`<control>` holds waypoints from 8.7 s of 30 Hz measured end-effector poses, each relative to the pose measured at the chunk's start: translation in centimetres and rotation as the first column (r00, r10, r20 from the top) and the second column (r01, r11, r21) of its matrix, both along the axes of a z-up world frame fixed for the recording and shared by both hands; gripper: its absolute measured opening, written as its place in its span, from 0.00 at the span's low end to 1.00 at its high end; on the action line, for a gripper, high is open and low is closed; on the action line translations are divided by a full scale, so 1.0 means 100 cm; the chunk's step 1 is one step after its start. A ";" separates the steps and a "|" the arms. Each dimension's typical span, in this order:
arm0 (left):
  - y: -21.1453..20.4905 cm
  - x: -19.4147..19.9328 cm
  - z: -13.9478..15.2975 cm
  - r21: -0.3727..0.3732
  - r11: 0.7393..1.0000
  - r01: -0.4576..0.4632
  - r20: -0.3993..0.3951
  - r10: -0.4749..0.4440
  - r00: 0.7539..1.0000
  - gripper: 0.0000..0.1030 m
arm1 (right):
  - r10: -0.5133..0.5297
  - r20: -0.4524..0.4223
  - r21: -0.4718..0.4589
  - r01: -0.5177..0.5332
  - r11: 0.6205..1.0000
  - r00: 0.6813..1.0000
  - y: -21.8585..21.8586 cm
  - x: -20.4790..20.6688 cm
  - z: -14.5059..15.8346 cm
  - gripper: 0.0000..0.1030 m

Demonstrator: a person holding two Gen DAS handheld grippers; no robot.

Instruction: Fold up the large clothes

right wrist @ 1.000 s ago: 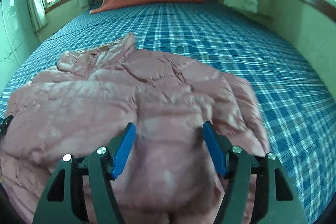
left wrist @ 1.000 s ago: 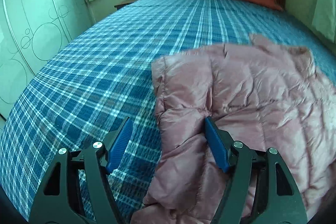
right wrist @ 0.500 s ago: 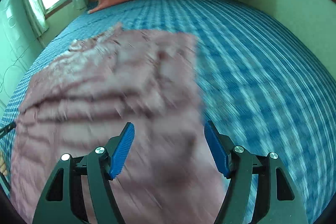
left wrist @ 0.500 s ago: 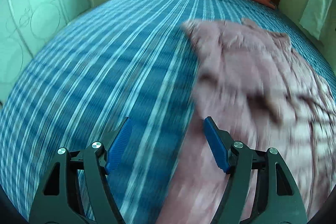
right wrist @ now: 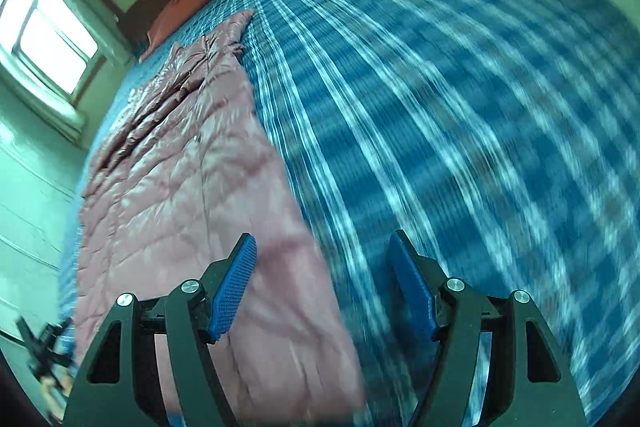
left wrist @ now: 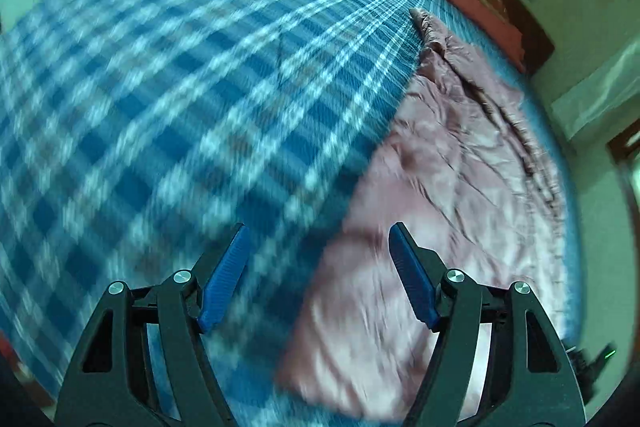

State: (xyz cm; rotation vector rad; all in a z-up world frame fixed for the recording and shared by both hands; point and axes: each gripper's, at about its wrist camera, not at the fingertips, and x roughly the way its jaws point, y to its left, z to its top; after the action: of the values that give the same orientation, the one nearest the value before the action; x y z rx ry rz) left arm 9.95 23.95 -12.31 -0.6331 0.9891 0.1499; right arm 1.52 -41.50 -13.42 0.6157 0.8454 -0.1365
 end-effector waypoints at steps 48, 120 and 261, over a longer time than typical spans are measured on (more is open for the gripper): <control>-0.042 -0.030 -0.001 -0.293 0.955 0.048 0.206 0.014 0.978 0.08 | 0.059 0.289 0.307 -0.151 0.940 0.956 0.051 0.004 0.007 0.10; -0.120 0.347 0.069 0.160 0.962 0.220 0.248 -0.254 0.935 0.71 | 0.218 0.243 -0.013 -0.222 0.975 0.945 0.064 0.354 0.101 0.66; -0.024 -0.009 -0.026 -0.205 0.975 -0.082 0.121 0.109 0.987 0.34 | -0.085 0.182 0.398 0.006 0.917 0.979 -0.015 0.072 -0.041 0.33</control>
State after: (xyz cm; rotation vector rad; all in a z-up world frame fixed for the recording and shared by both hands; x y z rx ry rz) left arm 9.00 21.56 -14.90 -0.8647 0.8520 0.0928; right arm 8.68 -42.97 -17.55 1.0142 0.6686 0.0567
